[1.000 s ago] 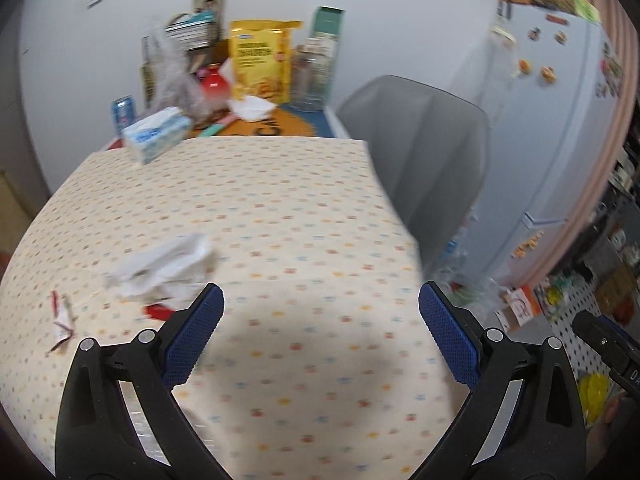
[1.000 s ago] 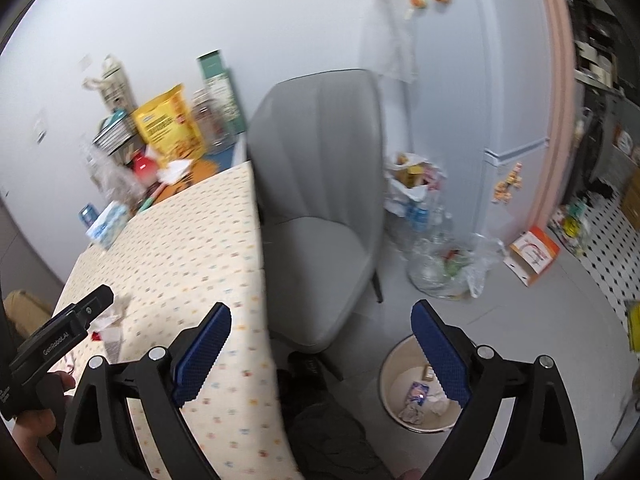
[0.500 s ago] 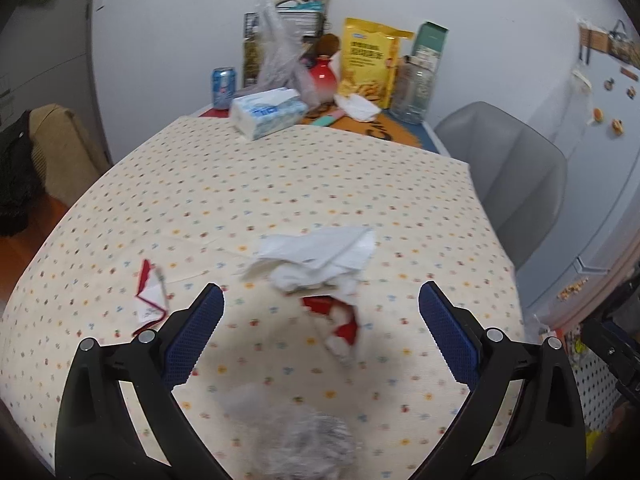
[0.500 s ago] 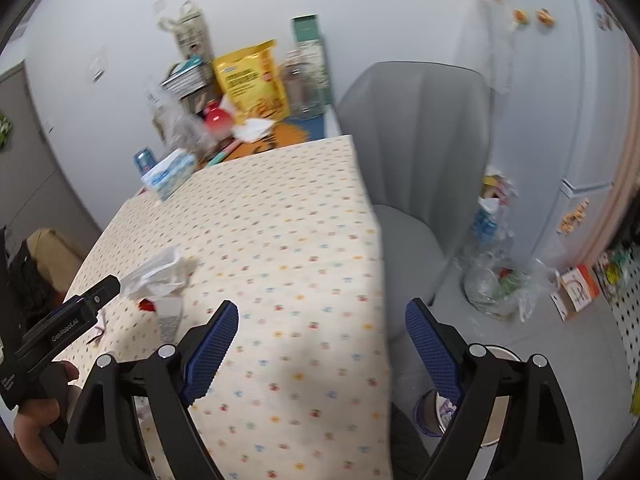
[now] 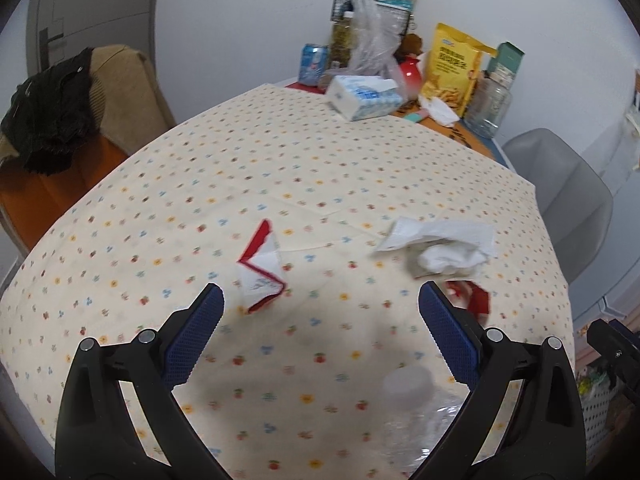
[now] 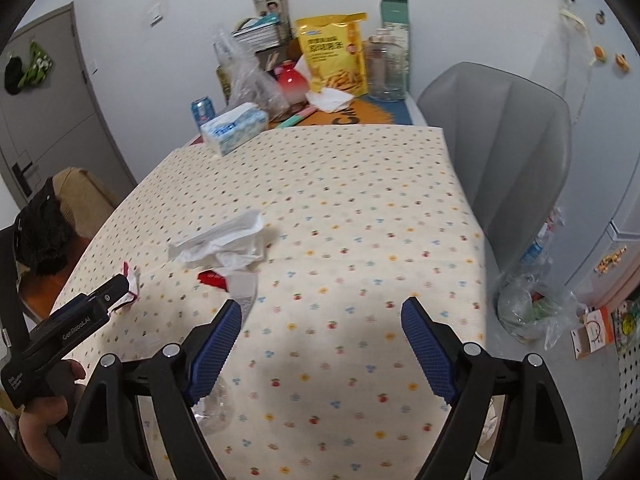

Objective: Collect trash
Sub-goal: 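Grasp the red-and-white carton piece with the left tool while the right tool grasps the red torn wrapper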

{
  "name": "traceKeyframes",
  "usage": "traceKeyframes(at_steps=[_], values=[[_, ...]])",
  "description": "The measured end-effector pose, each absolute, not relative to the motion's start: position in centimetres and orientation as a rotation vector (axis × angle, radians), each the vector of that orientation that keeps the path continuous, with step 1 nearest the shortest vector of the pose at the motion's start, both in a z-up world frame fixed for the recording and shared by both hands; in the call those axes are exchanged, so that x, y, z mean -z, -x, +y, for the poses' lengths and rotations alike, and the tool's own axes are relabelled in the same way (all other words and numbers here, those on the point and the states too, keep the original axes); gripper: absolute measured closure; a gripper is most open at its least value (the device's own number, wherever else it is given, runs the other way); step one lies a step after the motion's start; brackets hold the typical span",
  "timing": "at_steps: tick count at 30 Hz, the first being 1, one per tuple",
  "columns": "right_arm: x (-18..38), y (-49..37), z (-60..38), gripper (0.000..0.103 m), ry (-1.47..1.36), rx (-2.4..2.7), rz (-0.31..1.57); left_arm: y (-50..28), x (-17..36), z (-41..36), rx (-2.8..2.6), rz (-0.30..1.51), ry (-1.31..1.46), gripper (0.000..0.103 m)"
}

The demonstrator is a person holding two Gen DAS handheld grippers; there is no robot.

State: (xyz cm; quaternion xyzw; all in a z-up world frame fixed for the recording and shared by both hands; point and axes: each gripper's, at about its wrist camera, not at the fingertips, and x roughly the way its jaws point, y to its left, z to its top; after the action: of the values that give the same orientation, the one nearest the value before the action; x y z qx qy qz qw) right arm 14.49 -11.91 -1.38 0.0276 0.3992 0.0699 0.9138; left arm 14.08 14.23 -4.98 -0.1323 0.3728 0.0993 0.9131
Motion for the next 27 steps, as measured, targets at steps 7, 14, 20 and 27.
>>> traceKeyframes(at_steps=[7, 14, 20, 27], values=[[2.6, -14.6, -8.7, 0.026, -0.011, -0.167, 0.856, -13.5, 7.2, 17.2, -0.231, 0.808, 0.329, 0.019], [3.2, -15.1, -7.1, 0.028, 0.012, -0.167, 0.871, -13.8, 8.6, 18.6, -0.241, 0.828, 0.366, 0.036], [4.2, -16.2, -6.4, 0.031, 0.021, -0.167, 0.895, -15.0, 9.5, 18.9, -0.245, 0.843, 0.382, 0.056], [5.2, -17.5, -5.1, 0.038, 0.046, -0.179, 0.918, -15.6, 9.4, 18.6, -0.228, 0.851, 0.372, 0.083]])
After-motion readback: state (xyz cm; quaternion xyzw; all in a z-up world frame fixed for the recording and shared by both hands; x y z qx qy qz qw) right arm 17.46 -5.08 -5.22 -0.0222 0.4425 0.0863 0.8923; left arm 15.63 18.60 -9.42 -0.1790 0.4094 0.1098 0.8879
